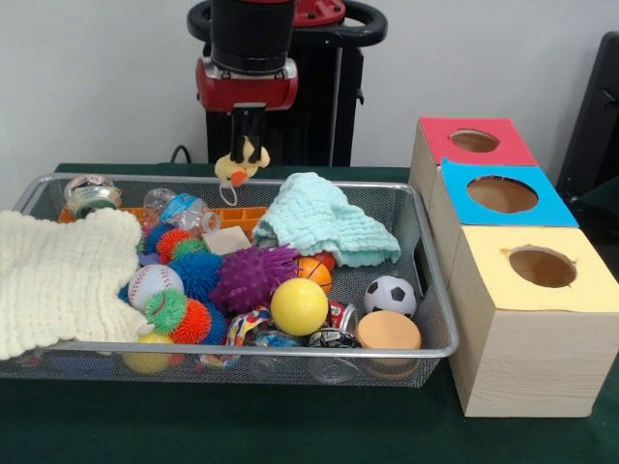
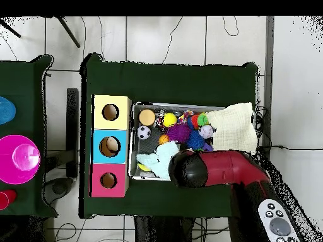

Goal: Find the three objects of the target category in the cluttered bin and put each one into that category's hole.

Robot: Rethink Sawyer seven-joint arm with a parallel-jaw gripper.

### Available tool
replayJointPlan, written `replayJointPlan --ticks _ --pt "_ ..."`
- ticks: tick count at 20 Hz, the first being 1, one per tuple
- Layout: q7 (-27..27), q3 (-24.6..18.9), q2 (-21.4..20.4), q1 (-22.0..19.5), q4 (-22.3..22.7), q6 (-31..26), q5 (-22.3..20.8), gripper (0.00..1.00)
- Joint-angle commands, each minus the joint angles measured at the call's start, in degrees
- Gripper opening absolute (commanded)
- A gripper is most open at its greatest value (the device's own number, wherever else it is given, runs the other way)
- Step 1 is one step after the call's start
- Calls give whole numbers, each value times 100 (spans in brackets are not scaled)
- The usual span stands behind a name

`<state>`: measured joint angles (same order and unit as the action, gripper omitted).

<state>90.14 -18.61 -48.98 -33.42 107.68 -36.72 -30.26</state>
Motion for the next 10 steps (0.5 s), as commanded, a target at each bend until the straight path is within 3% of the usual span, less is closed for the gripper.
replayJointPlan --ticks 1,10 --pt "72 -258 -209 215 239 -662 361 0" --pt "292 -117 -355 477 400 -635 626 0"
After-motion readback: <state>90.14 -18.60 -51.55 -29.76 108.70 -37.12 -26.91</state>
